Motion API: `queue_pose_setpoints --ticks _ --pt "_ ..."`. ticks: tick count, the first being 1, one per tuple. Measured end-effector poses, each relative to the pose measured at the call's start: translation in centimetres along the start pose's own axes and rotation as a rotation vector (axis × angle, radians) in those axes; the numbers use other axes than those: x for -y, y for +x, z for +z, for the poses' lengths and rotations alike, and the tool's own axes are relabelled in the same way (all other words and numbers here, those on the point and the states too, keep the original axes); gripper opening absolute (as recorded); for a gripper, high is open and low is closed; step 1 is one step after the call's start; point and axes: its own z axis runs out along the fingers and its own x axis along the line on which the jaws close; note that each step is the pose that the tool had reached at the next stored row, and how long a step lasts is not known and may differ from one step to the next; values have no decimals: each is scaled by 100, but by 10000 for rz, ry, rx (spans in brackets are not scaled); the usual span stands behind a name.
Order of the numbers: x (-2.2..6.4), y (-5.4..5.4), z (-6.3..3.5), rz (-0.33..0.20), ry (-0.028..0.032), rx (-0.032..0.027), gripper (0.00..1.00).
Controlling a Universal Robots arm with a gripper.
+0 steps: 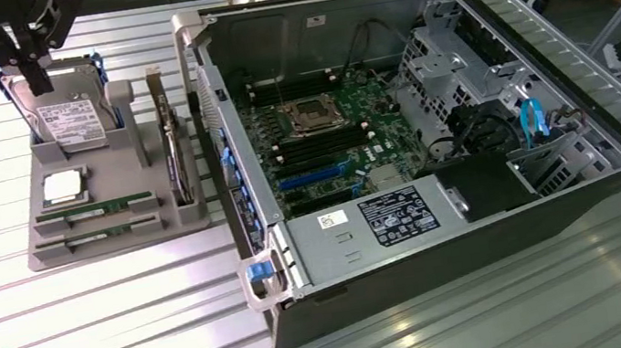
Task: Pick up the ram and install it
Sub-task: 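Pick up the ram and move it above insertion slot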
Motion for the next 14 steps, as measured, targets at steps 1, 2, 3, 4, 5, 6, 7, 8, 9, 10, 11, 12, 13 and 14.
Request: queue_pose_setpoints --ticks 1,2,3,4,5,6,7,8,9,10,11,12,13,14 --pt "0 0 1 -528 -14 -23 9" --pt "0 0 1 -785 -20 -35 9" --pt "0 0 2 -1158 -30 -51 9" --pt "0 0 2 -1458 -38 -64 9" --pt "0 0 2 -1783 -46 -80 9" --pt "0 0 3 -2204 -57 -98 9" --pt "0 0 3 -2502 -65 -111 9" --pt "0 0 3 -2817 -72 -126 9" --pt "0 0 4 -3148 -82 -140 9" --pt "0 0 5 -3461 -90 -154 9" --pt "0 0 5 -3794 -98 -169 9" --pt "0 0 6 -4215 -109 -187 9" --pt "0 0 7 -4622 -120 -205 9" --pt "0 0 8 -4978 -129 -222 9"
